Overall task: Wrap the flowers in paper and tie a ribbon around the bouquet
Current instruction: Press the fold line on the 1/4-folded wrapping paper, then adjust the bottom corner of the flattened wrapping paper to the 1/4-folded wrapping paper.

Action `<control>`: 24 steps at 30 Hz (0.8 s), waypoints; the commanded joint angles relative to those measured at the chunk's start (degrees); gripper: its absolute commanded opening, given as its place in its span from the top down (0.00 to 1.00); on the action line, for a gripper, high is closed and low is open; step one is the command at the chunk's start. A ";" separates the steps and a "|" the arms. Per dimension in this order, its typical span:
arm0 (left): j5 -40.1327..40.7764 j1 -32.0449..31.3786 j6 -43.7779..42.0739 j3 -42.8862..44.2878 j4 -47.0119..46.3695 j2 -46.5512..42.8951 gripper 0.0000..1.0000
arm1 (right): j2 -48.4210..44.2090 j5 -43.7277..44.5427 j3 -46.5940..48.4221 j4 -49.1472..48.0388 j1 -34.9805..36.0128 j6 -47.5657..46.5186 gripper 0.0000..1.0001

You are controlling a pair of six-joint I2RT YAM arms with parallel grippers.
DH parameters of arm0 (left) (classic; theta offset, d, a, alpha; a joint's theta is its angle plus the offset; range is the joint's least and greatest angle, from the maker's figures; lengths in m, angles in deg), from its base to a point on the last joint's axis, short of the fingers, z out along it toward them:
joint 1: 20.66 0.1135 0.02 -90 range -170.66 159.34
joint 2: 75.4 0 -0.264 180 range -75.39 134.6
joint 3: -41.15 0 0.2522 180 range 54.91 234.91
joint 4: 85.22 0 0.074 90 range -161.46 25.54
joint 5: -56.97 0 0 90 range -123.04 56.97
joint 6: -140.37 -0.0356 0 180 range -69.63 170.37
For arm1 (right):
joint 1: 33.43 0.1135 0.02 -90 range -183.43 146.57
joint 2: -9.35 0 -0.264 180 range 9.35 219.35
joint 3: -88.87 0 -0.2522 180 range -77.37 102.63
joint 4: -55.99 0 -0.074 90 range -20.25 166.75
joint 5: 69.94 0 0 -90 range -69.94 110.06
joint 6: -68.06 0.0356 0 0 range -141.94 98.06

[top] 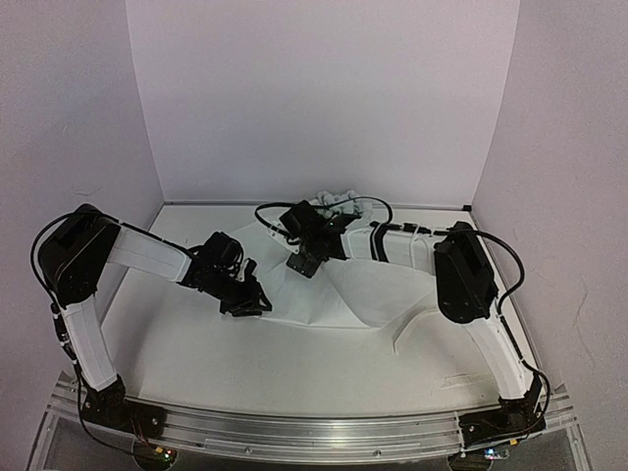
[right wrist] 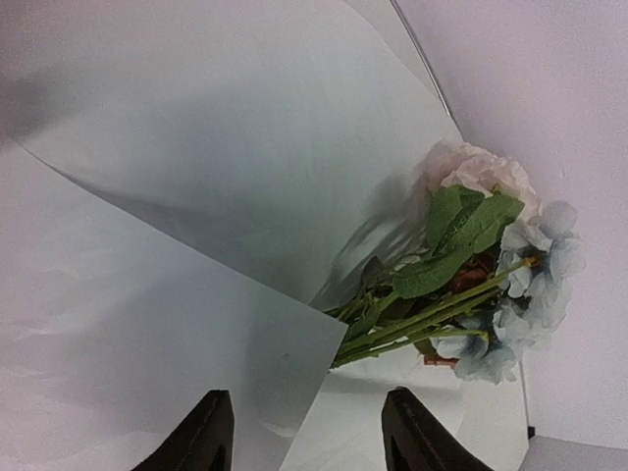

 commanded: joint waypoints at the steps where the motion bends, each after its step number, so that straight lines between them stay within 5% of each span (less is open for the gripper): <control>1: 2.07 -0.22 1.78 0.98 -0.12 2.07 0.69 | -12.60 -3.46 -5.17 8.76 -0.54 13.43 0.11; 4: 2.67 -0.22 2.99 -0.11 0.12 1.61 0.70 | -20.75 -10.61 -13.55 11.24 -1.90 22.43 0.02; 9: 3.08 -0.22 4.10 -1.74 0.22 0.45 0.70 | -31.83 -27.84 -29.19 11.80 -6.13 40.12 0.02; 13: 3.09 -0.24 4.86 -2.83 -0.06 -0.63 0.71 | -34.26 -36.01 -35.76 11.73 -6.74 45.28 0.03; 24: 3.13 -1.42 8.19 -6.10 -3.21 -1.56 0.71 | -28.64 -42.33 -38.55 6.76 -6.74 52.55 0.25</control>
